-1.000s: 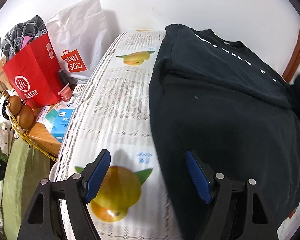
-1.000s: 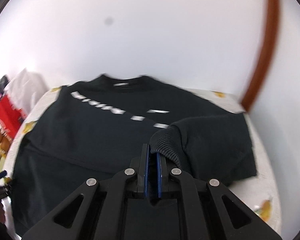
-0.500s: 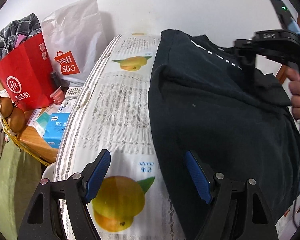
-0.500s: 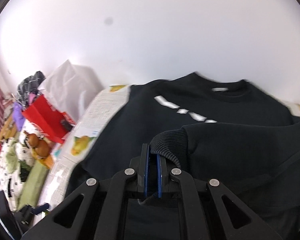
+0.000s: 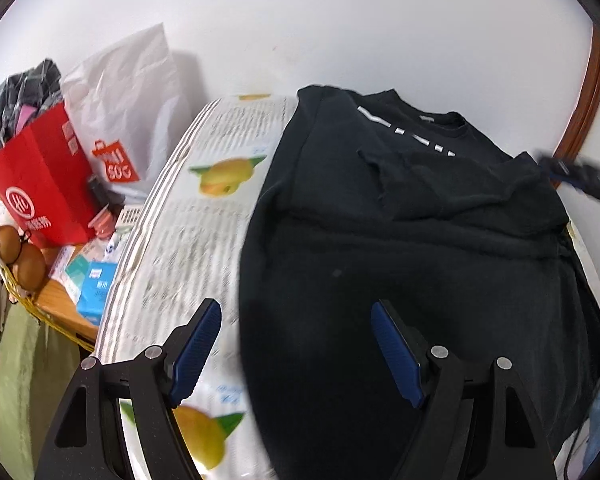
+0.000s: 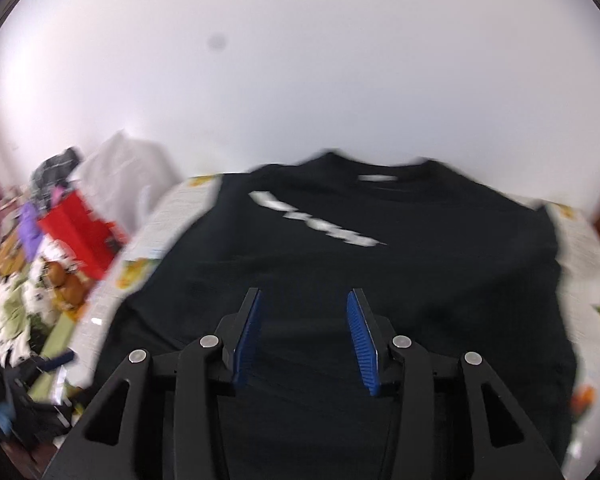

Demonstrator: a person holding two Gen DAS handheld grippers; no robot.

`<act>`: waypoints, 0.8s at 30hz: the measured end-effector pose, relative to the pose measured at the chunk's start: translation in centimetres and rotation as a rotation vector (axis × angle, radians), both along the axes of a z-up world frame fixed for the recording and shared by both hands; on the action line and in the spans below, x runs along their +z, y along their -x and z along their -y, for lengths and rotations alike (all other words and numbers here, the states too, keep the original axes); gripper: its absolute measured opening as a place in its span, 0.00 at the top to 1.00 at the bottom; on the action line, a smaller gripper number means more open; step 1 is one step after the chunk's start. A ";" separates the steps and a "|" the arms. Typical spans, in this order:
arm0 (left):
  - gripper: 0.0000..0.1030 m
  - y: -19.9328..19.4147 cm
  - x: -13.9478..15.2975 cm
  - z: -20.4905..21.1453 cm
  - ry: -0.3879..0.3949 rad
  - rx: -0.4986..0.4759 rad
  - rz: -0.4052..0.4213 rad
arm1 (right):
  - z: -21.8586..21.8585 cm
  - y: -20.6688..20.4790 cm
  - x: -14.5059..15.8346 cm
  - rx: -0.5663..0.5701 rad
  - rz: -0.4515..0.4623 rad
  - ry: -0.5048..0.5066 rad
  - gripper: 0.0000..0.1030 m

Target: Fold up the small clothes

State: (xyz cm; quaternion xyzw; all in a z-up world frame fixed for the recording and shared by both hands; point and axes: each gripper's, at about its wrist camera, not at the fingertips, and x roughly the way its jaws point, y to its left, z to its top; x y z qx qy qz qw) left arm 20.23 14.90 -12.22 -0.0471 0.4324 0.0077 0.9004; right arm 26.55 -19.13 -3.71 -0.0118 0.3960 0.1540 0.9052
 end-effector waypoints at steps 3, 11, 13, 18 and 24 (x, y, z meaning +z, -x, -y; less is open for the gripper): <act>0.26 -1.2 0.7 1.4 -0.004 0.012 0.021 | 5.2 1.2 -0.9 -0.076 0.006 0.083 0.59; 0.27 -5.3 1.5 4.6 -0.034 0.030 0.034 | 14.9 1.4 -5.8 -0.182 -0.092 0.086 0.81; 0.27 -6.3 1.1 5.4 -0.040 0.033 0.033 | 15.7 1.0 -6.7 -0.193 -0.098 0.072 0.81; 0.33 -8.6 -0.5 7.0 -0.046 0.019 0.005 | 16.0 -0.3 -8.9 -0.197 -0.119 0.062 0.82; 0.50 -11.8 -1.9 8.4 -0.071 -0.004 -0.006 | 16.6 -0.4 -9.8 -0.213 -0.119 0.022 0.85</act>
